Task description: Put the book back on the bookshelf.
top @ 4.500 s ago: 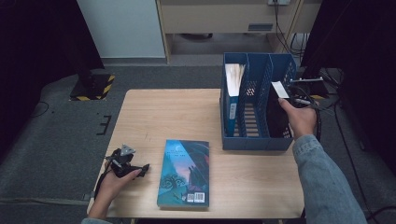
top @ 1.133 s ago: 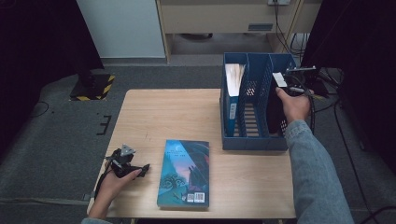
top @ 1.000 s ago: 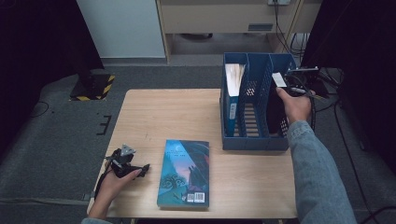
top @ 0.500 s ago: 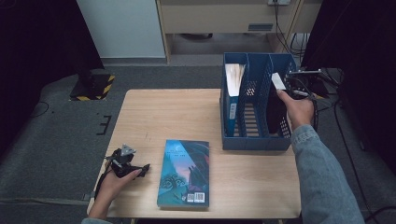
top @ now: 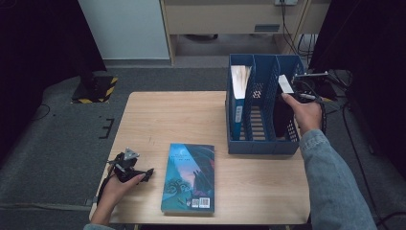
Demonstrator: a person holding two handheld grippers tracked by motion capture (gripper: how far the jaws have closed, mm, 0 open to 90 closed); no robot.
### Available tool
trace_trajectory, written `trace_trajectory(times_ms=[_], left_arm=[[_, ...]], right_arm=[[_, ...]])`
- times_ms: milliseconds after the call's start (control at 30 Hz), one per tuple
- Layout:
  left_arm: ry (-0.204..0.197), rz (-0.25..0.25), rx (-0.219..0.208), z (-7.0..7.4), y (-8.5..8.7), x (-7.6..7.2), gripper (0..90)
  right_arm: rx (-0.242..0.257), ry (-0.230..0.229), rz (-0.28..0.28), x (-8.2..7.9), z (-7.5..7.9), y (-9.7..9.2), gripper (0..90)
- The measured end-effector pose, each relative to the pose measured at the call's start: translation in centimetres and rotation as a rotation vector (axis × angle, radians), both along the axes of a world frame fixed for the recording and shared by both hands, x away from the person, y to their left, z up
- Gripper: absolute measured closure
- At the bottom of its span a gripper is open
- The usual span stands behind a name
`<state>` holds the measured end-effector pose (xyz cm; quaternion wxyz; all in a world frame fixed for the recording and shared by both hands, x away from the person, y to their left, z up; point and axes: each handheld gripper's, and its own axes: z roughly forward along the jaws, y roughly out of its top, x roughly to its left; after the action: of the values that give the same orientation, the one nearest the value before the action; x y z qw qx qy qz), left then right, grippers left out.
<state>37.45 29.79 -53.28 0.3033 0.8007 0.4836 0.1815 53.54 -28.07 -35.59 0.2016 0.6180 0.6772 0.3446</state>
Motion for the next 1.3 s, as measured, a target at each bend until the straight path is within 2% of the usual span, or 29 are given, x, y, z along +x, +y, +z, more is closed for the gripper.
trace_trajectory(times_ms=[133,233,333,533,667,767,1033,1300], left_arm=[[0.002,-0.004,0.005,0.0,0.0,0.0,0.0],[0.0,-0.003,0.004,0.0,0.0,0.0,0.0],[-0.001,-0.003,0.004,0.0,0.0,0.0,0.0],[0.003,-0.004,0.006,0.0,0.0,0.0,0.0],[0.001,-0.003,0.005,0.0,0.0,0.0,0.0],[0.001,-0.003,0.005,0.0,0.0,0.0,0.0],[0.002,-0.005,0.006,0.0,0.0,0.0,0.0],[0.002,-0.005,0.006,0.0,0.0,0.0,0.0]], right_arm=[[0.039,-0.008,-0.019,-0.6,-0.2,0.0,16.4],[0.022,0.0,-0.025,-1.0,-0.2,0.3,11.9],[0.007,-0.002,-0.029,-1.6,0.0,0.6,10.6],[0.005,-0.048,-0.021,-3.1,0.1,0.5,7.8],[0.007,-0.076,-0.007,-4.3,-0.3,0.5,6.0],[0.025,-0.073,-0.004,-4.8,-0.8,0.3,6.0],[-0.003,-0.082,0.001,-5.6,-1.1,-0.3,5.4],[0.009,-0.082,-0.009,-6.5,-1.5,-0.8,5.4]])
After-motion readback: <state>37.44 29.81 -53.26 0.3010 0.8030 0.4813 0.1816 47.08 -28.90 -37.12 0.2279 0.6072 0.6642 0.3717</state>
